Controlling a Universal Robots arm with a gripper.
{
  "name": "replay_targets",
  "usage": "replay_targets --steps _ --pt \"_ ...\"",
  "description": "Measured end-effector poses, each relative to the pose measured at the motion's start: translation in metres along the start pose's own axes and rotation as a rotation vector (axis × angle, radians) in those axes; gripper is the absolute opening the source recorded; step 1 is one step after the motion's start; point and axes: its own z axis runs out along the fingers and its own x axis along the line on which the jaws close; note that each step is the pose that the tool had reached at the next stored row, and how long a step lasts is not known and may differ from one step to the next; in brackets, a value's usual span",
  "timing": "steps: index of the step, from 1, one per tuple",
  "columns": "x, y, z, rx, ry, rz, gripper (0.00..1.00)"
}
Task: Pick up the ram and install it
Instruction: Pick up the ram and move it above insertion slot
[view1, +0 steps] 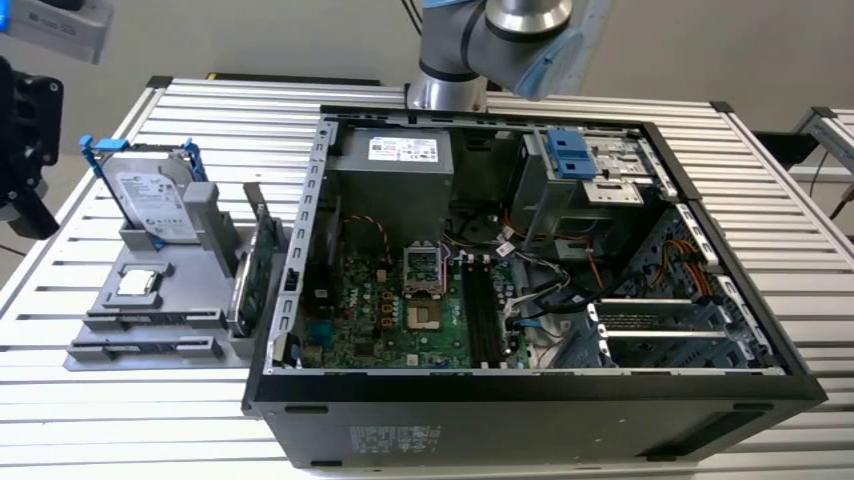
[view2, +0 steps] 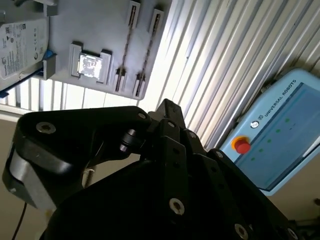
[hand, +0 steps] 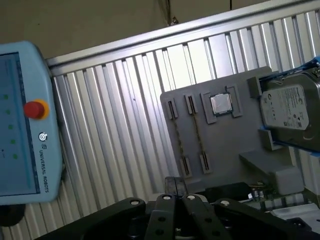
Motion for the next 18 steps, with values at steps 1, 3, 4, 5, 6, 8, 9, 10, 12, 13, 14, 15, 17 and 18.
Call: replay_targets --steps 1,3,4,5,6,8,9,10,12,13,14,15,17,18 --pt "0.0000 0.0000 0.0000 0.0000 -0.0035 -0.012 0.00" --pt "0.0000 0.0000 0.0000 -0.0003 -0.0118 -0.037 0.00" --pt "0.0000 0.0000 0.0001 -0.0005 -0.0164 -0.049 0.00" --pt "0.0000 -0.0001 0.0001 -0.0010 -0.0219 -0.061 0.00" --pt "0.0000 -0.0001 0.0000 -0.0015 -0.0273 -0.072 0.00" --pt "0.0000 -0.0001 0.0001 -0.0027 -0.0395 -0.094 0.00" --pt "0.0000 0.0000 0.0000 -0.0034 -0.0455 -0.104 0.00" --pt "0.0000 -0.0001 0.0000 -0.0040 -0.0510 -0.113 0.00" --pt "0.0000 0.0000 0.0000 -0.0050 -0.0610 -0.131 0.00" --pt "0.0000 -0.0001 0.0000 -0.0056 -0.0660 -0.139 0.00" --pt "0.0000 -0.0001 0.0000 -0.0064 -0.0735 -0.149 0.00" --pt "-0.0001 0.0000 -0.0001 -0.0080 -0.0862 -0.165 0.00" --pt "0.0000 -0.0001 0.0001 -0.0080 -0.0876 -0.165 0.00" --pt "0.0000 0.0000 0.0000 -0.0081 -0.0881 -0.165 0.00"
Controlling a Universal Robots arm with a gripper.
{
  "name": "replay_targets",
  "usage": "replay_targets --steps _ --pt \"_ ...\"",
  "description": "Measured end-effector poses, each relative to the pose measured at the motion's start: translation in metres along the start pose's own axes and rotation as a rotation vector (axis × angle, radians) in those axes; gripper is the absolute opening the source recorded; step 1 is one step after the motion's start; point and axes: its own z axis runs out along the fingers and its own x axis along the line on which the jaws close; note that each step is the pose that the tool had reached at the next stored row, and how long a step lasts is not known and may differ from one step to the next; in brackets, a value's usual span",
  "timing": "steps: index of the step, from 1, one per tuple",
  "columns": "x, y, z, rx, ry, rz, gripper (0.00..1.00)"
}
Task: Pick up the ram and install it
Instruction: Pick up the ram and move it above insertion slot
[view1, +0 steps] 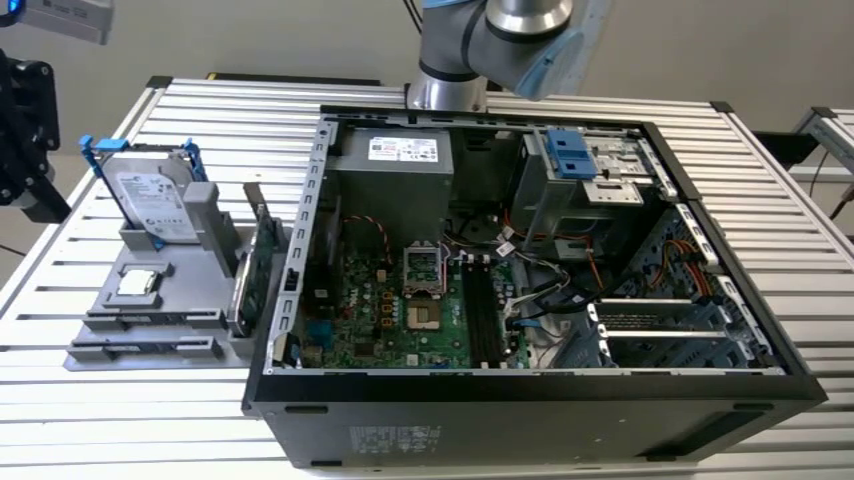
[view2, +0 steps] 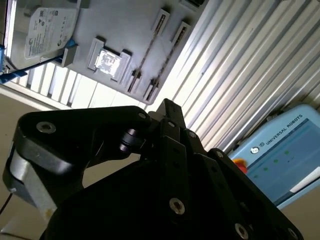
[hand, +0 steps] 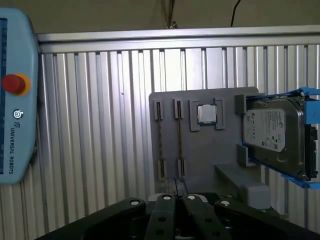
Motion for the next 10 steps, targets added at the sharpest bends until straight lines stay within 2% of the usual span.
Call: replay_targets --steps 5,6,10 --pt "0.0000 0.0000 0.0000 -0.0002 -0.0030 0.000 0.00" --pt "0.0000 0.0000 0.0000 -0.0002 -0.0036 0.000 1.00" --pt "0.0000 0.0000 0.0000 -0.0003 -0.0060 0.000 1.00"
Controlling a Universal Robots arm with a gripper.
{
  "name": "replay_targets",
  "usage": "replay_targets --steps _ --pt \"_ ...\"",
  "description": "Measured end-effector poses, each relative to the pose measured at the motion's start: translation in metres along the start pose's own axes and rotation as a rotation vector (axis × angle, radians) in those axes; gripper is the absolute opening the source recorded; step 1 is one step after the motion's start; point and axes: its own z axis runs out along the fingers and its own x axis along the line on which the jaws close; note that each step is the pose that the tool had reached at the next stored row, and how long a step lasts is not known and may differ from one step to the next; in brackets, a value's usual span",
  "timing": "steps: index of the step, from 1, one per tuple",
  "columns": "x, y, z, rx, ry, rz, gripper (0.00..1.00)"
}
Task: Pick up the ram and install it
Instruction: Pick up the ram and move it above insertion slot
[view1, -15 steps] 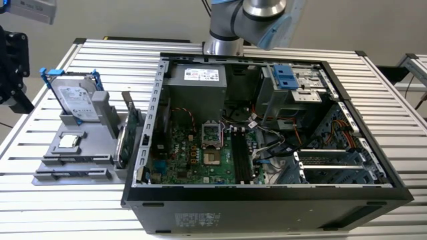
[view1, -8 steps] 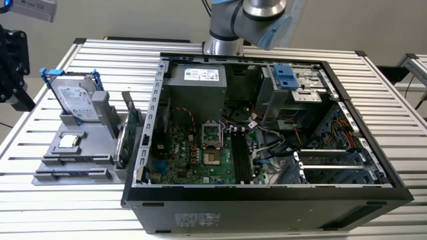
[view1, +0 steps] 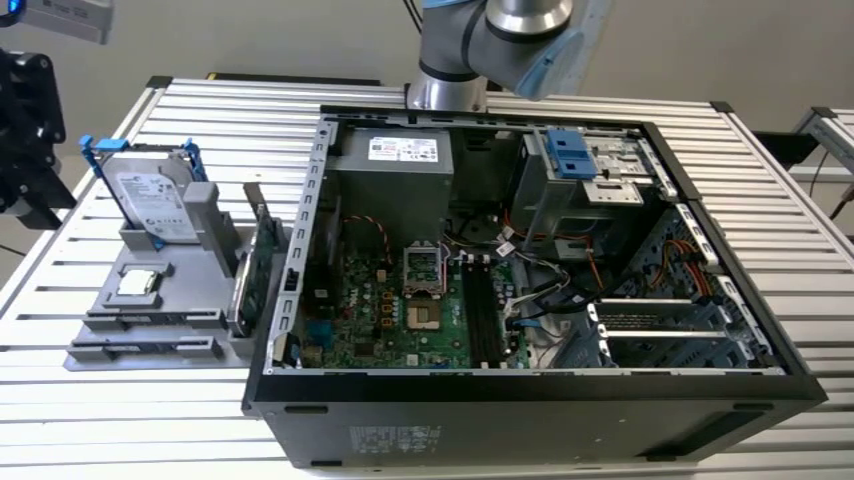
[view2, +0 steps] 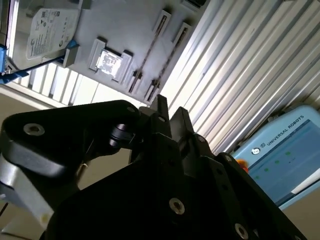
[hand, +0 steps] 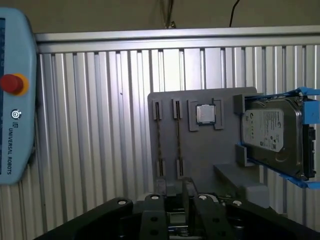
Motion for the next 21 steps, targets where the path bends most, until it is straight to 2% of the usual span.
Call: replay_targets --steps 14,21 --pt "0.0000 0.0000 0.0000 -0.0005 -0.0083 0.000 1.00" --pt "0.0001 0.0000 0.0016 -0.0005 -0.0087 0.000 1.00"
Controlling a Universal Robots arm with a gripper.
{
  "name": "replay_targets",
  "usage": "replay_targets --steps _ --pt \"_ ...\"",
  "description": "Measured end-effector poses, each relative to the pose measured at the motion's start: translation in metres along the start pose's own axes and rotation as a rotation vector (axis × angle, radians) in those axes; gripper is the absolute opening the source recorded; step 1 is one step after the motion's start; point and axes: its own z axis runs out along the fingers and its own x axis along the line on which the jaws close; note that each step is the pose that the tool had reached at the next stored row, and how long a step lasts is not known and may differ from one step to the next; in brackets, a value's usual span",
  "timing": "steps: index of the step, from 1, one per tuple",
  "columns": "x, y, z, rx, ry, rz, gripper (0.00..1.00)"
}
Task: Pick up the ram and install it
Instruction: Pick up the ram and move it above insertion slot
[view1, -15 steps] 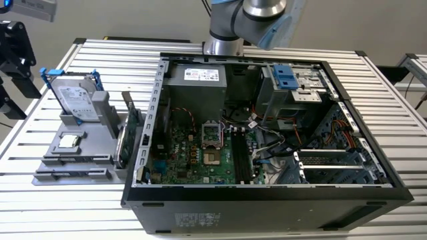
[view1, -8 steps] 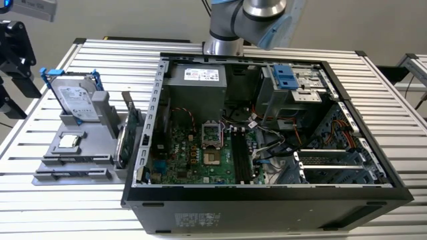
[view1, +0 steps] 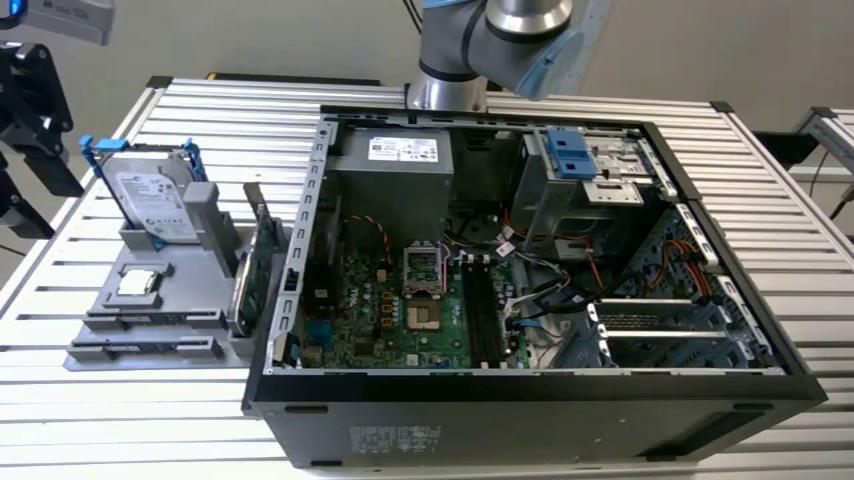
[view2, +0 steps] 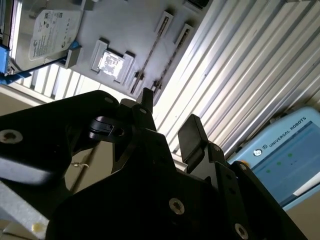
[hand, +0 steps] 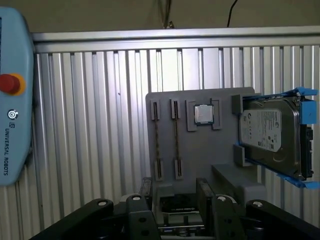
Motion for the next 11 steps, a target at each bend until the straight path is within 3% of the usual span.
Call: replay_targets --steps 11 --pt "0.0003 0.0000 0.0081 0.0041 -0.0002 -0.005 1.00"
